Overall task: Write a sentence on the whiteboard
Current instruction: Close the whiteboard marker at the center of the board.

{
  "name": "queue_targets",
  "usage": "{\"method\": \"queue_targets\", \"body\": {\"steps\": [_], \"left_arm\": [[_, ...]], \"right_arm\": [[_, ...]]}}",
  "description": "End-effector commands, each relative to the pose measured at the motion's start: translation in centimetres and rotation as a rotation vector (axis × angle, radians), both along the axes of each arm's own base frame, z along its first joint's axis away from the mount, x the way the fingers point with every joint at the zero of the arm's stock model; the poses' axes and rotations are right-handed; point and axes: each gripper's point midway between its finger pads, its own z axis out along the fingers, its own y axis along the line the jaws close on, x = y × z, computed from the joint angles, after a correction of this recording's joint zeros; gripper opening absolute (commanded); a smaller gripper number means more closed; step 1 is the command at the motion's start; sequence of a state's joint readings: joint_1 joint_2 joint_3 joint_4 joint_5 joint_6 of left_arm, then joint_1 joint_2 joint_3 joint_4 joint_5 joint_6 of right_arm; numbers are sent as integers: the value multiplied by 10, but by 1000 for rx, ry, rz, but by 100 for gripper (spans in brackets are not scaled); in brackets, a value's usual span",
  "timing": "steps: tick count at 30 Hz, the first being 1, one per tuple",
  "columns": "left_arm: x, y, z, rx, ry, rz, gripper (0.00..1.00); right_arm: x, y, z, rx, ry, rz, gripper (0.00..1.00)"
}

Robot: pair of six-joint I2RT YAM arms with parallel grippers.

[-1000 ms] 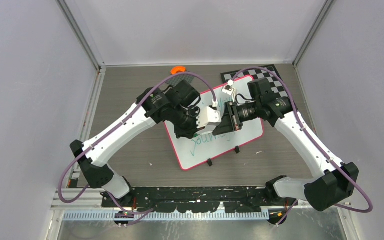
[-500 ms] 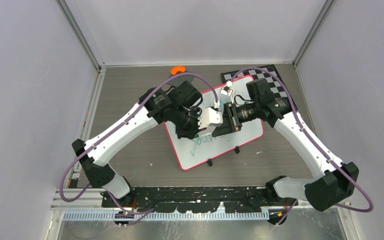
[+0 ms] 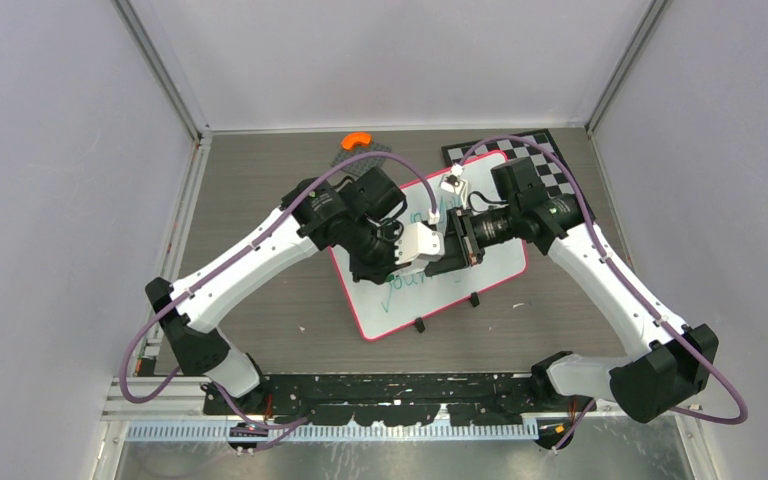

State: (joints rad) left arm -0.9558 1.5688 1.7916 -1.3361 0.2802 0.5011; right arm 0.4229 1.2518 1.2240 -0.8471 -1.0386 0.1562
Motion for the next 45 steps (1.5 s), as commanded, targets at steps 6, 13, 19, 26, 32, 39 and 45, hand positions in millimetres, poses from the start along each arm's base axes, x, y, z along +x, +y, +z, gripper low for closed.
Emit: {"method": "queue_targets", "body": {"steps": [6, 13, 19, 26, 32, 39, 45], "left_arm": [[-15, 1, 13, -41, 27, -37, 0], [-10, -9, 18, -62, 27, -19, 0], [-7, -12, 18, -67, 27, -8, 0], [-5, -7, 12, -36, 18, 0, 0], [-4, 3, 9, -10, -2, 14, 0], [-6, -4, 16, -39, 12, 9, 0], [-10, -9, 20, -62, 39, -1, 0]], "right_arm": [[2, 0, 22, 28, -90, 4, 0], [-1, 0, 19, 19, -87, 11, 0], [-1, 0, 18, 15, -96, 15, 0], [-4, -2, 22, 14, -114, 21, 0], [-8, -3, 27, 20, -121, 36, 0], [-6, -2, 25, 13, -117, 35, 0], [-3, -2, 21, -2, -122, 25, 0]]}}
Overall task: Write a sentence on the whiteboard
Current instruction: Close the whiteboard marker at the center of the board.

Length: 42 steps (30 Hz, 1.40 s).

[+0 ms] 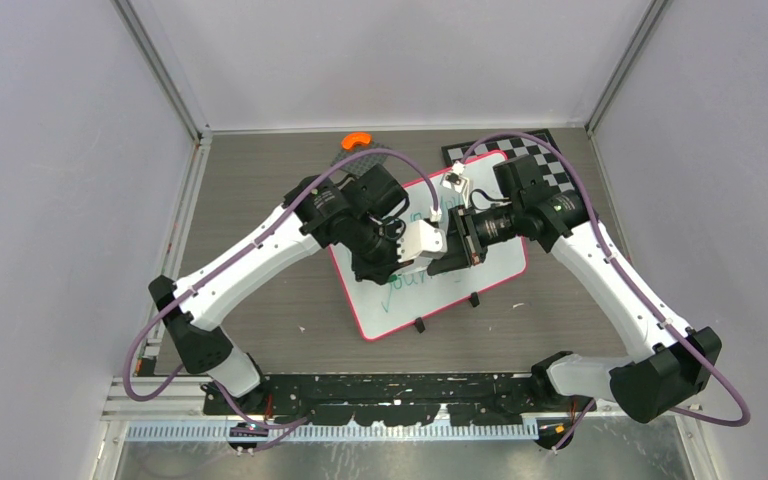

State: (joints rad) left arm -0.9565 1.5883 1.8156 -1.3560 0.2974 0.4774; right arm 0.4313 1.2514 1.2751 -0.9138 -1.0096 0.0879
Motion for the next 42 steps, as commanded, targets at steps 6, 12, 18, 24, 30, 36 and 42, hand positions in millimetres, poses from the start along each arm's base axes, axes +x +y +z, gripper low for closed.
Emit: {"method": "queue_targets", "body": {"steps": [6, 12, 18, 24, 30, 36, 42], "left_arm": [[-6, -12, 24, -86, 14, -5, 0], [-4, -15, 22, -85, 17, 8, 0], [-3, -26, 31, -131, 31, 18, 0], [1, -41, 34, -161, 56, 51, 0], [22, -56, 49, -202, -11, 98, 0], [26, -70, 60, -232, -67, 86, 0], [39, -64, 63, -221, -151, 106, 1]], "right_arm": [[-3, 3, 16, 25, -62, 22, 0], [-5, 5, 17, 27, -62, 28, 0], [1, 7, 14, 23, -56, 3, 0], [14, 15, 11, 41, -41, -32, 0], [19, 25, 1, 58, 8, -45, 0], [22, 30, -7, 68, 31, -42, 0], [41, 29, -4, 125, 89, -94, 0]]}}
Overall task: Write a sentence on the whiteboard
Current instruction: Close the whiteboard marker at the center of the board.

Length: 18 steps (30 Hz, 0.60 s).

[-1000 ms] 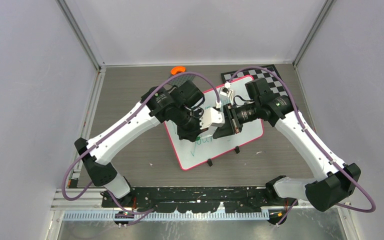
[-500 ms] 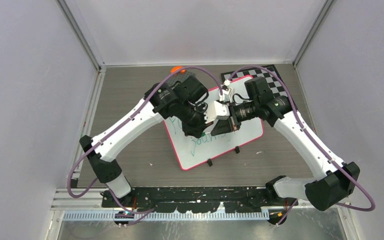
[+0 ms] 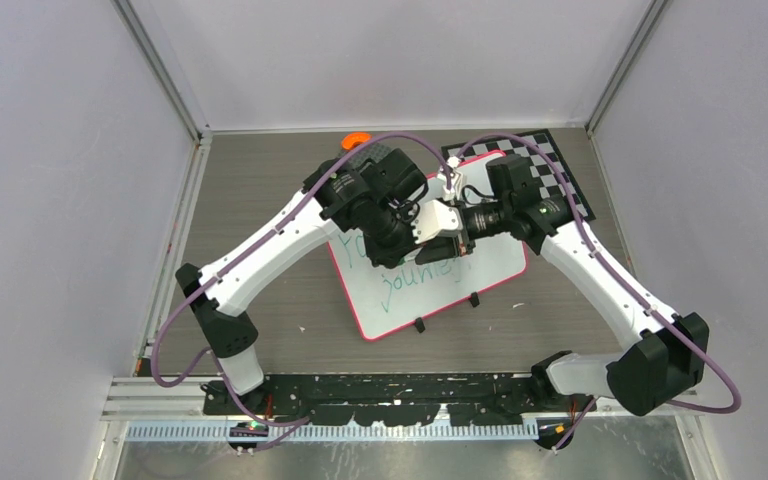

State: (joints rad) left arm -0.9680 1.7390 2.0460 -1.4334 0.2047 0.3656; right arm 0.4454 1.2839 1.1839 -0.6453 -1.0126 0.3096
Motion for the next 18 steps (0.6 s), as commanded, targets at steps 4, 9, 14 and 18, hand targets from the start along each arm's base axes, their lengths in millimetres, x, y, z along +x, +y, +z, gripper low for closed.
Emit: {"method": "queue_targets", "body": {"steps": [4, 9, 14, 18], "left_arm": [[27, -40, 58, -243, -222, 1, 13], [31, -26, 70, -222, -280, 5, 52], [29, -1, 96, -282, -300, 44, 65], [50, 30, 128, -472, -173, 194, 70]], "right_arm": [[26, 11, 13, 92, 5, -44, 0], [44, 1, 33, 125, -25, -96, 0], [66, -18, 65, 215, -64, -165, 0], [63, -20, 87, 272, -97, -144, 0]]}}
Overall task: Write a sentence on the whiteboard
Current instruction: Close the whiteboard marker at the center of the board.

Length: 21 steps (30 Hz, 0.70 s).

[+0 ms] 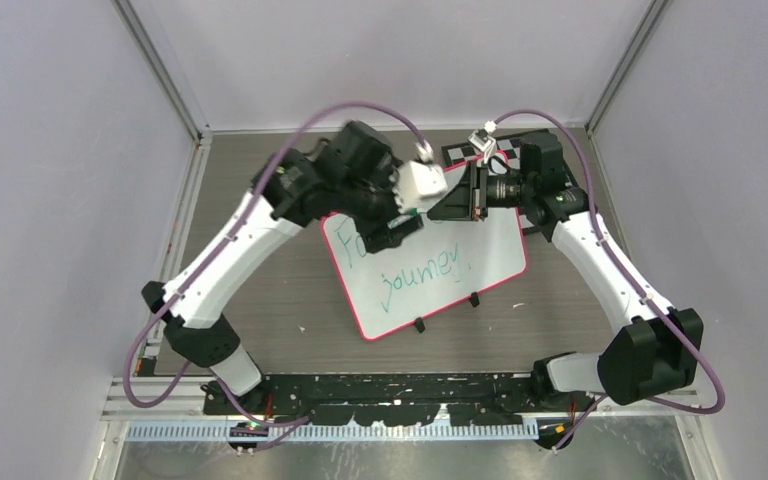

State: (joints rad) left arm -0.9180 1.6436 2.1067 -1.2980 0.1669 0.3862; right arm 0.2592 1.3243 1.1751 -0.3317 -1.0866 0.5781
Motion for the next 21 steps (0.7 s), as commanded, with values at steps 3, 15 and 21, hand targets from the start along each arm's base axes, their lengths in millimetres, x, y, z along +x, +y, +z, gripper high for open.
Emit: {"method": "queue_targets", "body": {"steps": [3, 15, 21], "left_arm": [[20, 47, 83, -440, 129, 118, 73], [-2, 42, 59, -670, 384, 77, 75], [-13, 37, 54, -691, 489, 40, 72]], "right_arm": [[-11, 4, 68, 148, -138, 70, 0], [-38, 18, 106, 338, -136, 216, 0], [-44, 27, 107, 340, -120, 247, 0]]}}
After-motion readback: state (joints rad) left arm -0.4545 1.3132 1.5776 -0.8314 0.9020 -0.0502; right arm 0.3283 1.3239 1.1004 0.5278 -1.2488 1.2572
